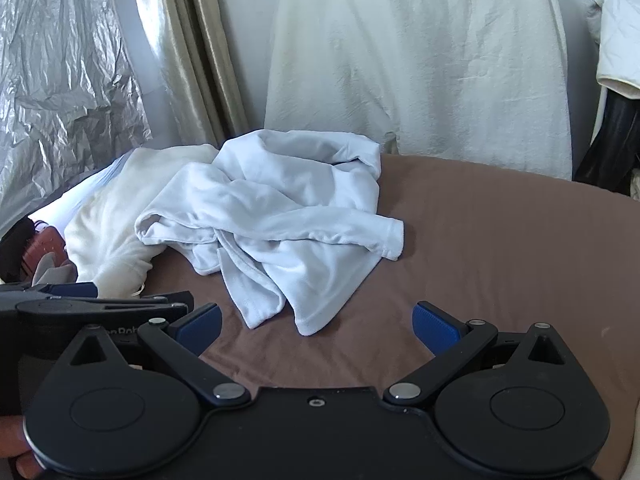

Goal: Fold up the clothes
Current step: 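Move both grippers toward the crumpled white shirt on the bed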

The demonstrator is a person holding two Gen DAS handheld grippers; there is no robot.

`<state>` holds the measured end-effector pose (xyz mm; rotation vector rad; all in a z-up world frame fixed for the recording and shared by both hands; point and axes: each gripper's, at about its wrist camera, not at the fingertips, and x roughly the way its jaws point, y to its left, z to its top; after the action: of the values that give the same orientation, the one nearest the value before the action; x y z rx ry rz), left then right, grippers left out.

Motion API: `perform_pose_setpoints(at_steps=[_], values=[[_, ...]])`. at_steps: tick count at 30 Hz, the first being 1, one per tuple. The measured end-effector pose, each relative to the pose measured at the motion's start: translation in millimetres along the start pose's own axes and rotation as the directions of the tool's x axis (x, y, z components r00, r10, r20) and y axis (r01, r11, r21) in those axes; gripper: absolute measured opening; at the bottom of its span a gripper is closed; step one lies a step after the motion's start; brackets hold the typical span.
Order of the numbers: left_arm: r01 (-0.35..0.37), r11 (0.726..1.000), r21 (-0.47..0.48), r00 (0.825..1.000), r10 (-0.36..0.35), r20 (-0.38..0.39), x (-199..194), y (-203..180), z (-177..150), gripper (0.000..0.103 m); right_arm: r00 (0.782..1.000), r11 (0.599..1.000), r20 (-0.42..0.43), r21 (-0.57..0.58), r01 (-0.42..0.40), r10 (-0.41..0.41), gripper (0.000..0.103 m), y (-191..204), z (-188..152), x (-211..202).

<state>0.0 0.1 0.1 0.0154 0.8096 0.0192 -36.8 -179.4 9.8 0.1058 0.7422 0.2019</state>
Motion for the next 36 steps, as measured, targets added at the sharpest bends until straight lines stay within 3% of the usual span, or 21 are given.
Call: perform_pose_setpoints(at_steps=[8, 20, 24, 29, 36], values=[[0.074, 0.996, -0.040, 0.997, -0.075, -0.022, 3, 8, 0, 0.102, 1.000, 1.000, 0.005, 0.009, 0.014, -0.014, 0.103, 1, 1, -3], [0.085, 0.994, -0.067, 0.996, -0.086, -0.016, 5, 13, -5, 0.102, 0.999, 0.997, -0.007, 0.057, -0.044, 0.045, 0.103, -5, 0, -1], [0.098, 0.994, -0.052, 0.995, -0.099, -0.020, 4, 14, -4, 0.102, 1.000, 0.999, -0.007, 0.020, 0.028, -0.028, 0.103, -3, -2, 3], [0.100, 0.994, -0.053, 0.995, -0.101, -0.023, 6, 14, -2, 0.103, 0.998, 0.992, -0.007, 0.111, -0.065, 0.066, 0.103, -18, -3, 2], [0.119, 0.990, -0.070, 0.992, -0.121, -0.021, 5, 14, -2, 0.103, 0.999, 0.994, -0.010, 0.098, -0.046, 0.047, 0.103, -18, -3, 1]])
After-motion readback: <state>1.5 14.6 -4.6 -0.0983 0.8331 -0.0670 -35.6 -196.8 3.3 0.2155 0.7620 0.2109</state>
